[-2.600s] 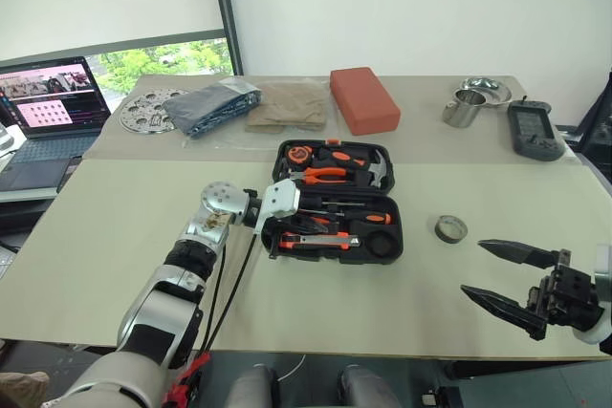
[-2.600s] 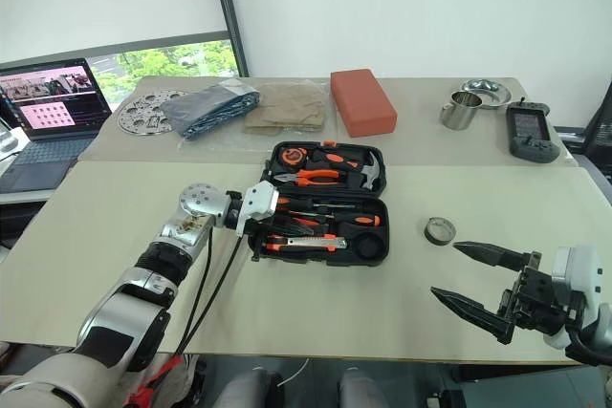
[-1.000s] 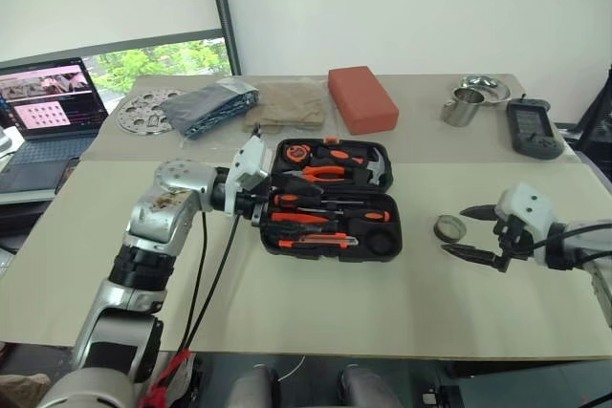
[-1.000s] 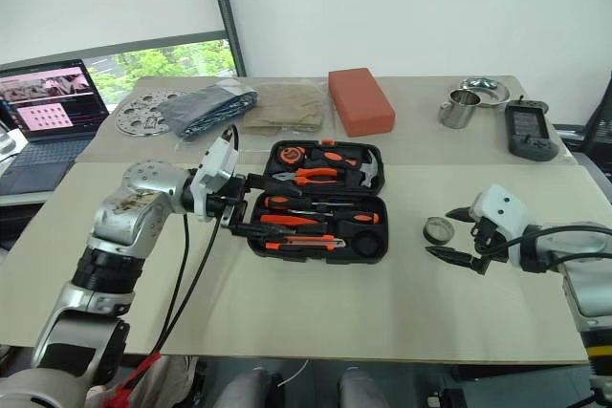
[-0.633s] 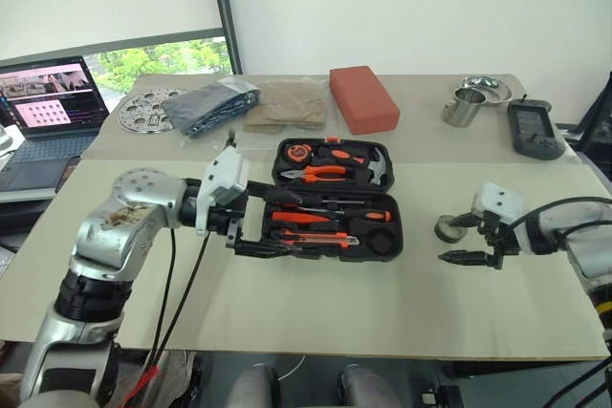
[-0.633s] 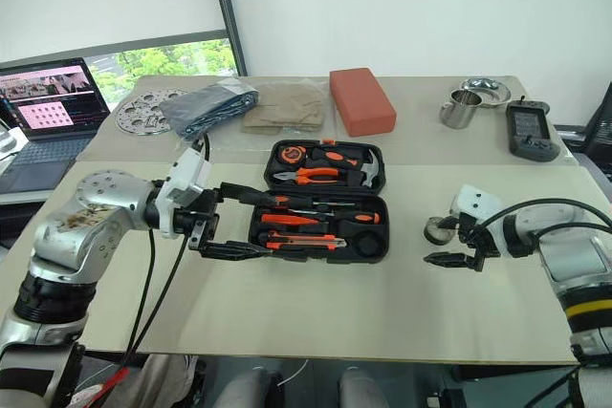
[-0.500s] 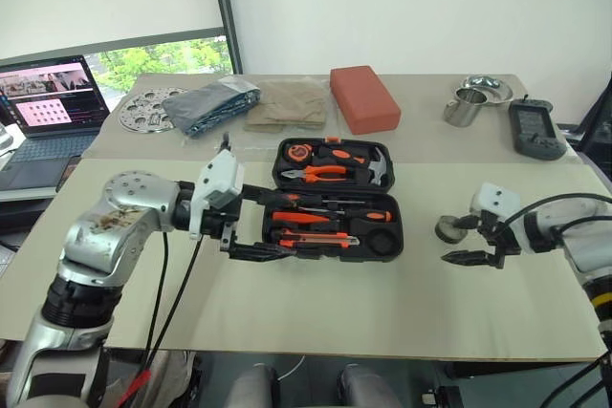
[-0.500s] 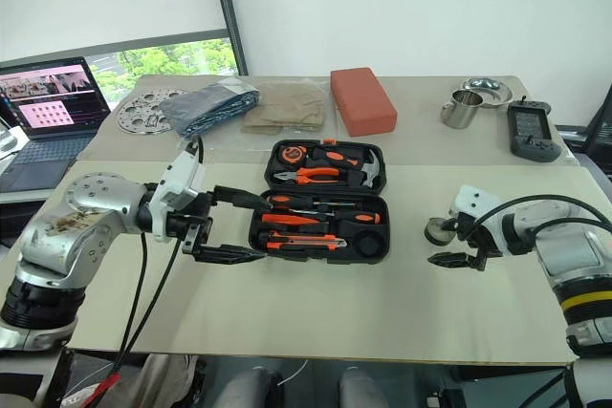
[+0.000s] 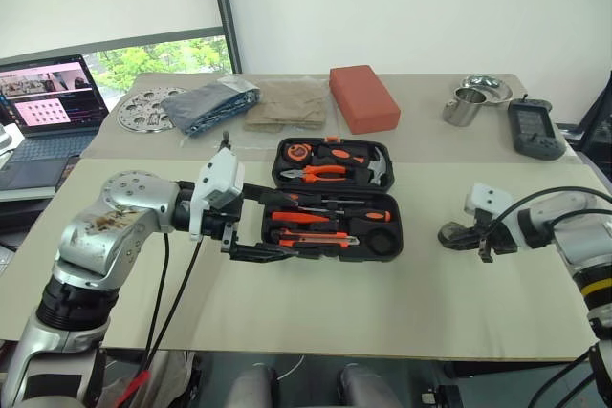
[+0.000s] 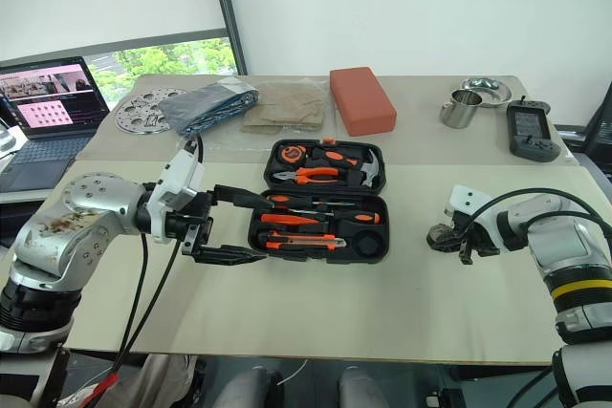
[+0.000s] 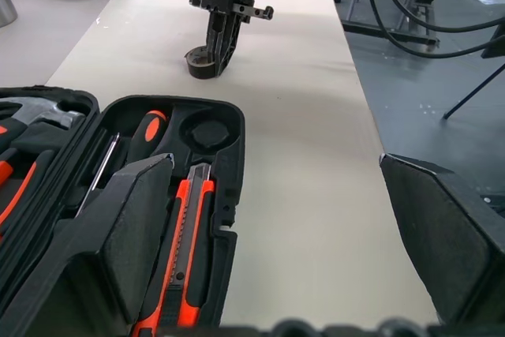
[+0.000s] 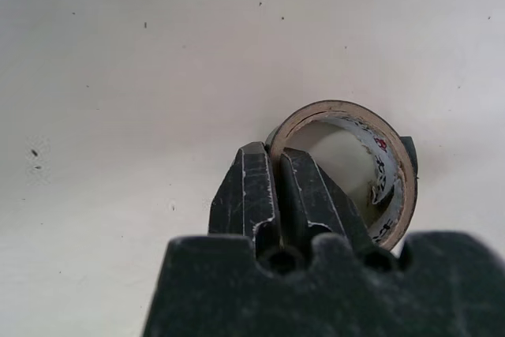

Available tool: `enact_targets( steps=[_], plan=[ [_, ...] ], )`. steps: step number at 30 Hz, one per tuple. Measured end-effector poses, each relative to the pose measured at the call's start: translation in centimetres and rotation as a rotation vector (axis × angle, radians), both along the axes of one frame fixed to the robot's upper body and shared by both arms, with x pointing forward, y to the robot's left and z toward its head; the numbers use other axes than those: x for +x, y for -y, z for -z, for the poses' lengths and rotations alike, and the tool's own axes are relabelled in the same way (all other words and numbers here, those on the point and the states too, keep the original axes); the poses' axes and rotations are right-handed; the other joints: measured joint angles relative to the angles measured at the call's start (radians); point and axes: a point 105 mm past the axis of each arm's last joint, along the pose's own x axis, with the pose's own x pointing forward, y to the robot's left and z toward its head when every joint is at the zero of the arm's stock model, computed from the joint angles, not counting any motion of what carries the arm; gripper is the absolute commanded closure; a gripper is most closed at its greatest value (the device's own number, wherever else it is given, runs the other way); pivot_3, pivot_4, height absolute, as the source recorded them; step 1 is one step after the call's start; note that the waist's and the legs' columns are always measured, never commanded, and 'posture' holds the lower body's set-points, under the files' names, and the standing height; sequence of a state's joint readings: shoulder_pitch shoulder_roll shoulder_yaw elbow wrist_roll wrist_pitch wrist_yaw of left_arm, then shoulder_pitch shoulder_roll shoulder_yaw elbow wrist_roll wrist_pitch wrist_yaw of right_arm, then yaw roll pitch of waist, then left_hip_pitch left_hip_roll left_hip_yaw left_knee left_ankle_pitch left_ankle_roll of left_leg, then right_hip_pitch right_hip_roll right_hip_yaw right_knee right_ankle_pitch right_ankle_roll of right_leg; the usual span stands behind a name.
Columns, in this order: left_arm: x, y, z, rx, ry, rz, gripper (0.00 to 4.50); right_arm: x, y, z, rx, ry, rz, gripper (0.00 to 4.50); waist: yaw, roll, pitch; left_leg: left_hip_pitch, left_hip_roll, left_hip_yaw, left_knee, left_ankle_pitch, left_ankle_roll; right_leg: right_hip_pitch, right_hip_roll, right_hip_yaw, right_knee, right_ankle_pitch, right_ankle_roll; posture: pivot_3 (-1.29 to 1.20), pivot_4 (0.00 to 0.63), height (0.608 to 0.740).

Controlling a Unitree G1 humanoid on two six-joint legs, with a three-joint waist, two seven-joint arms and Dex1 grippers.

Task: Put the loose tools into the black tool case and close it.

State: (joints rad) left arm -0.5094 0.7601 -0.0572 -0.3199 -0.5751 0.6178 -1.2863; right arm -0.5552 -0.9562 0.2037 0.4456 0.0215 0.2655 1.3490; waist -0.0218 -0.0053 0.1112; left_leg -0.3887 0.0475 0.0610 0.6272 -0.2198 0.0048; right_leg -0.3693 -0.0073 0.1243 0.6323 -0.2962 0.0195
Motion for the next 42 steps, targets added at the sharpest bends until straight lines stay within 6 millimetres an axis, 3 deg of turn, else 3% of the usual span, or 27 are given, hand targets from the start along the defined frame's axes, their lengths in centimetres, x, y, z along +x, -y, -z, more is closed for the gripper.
enact_targets(
  steps=[7,12,17,23,34,42],
  plan=[
    [0.0,0.0,-0.3,0.009,0.011,0.013,0.0,-0.1,-2.0,-1.5,-0.004,0.059,-0.083,4.48,0.0,0.001,0.001,0.0,0.0,0.0,0.0,0.0,0.0,0.0,0.0,0.0,0.0,0.0,0.0,0.0,0.15,0.74],
    [-0.1,-0.2,-0.6,0.025,0.017,0.02,0.0,0.0,-5.2,-3.6,0.029,0.128,-0.18,4.48,-0.002,0.001,0.002,0.0,0.0,0.0,0.0,0.0,0.0,0.0,0.001,0.0,0.001,0.0,0.0,0.0,0.15,0.74],
    [0.1,-0.8,-0.5,0.052,0.017,-0.001,0.0,-0.2,-9.7,-6.1,0.087,0.192,-0.312,4.48,-0.001,0.001,0.003,0.0,0.001,-0.001,0.0,0.0,0.0,-0.001,0.001,-0.001,0.002,0.0,0.0,0.0,0.15,0.74],
    [0.5,-2.1,0.6,0.097,-0.009,-0.064,0.0,-0.9,-11.6,-5.2,0.091,0.135,-0.372,4.48,0.007,-0.001,0.004,0.0,0.001,0.0,0.0,0.0,0.0,-0.002,0.001,-0.002,0.001,-0.001,-0.001,0.0,0.15,0.74],
    [1.5,-2.8,-0.9,0.045,0.077,-0.159,0.0,-2.0,-12.6,-2.8,0.041,0.023,-0.446,4.48,0.005,-0.001,0.004,0.0,0.001,0.0,0.0,0.0,0.0,-0.003,0.001,-0.002,0.006,-0.002,-0.003,0.0,0.15,0.74],
    [1.6,-2.9,-0.8,0.039,0.077,-0.168,0.0,-1.9,-13.0,-2.7,0.059,0.027,-0.464,1.88,0.004,-0.001,0.004,0.001,0.001,0.0,0.0,0.0,0.0,-0.004,0.001,-0.002,0.009,-0.003,-0.005,0.0,0.15,0.74]
  ],
)
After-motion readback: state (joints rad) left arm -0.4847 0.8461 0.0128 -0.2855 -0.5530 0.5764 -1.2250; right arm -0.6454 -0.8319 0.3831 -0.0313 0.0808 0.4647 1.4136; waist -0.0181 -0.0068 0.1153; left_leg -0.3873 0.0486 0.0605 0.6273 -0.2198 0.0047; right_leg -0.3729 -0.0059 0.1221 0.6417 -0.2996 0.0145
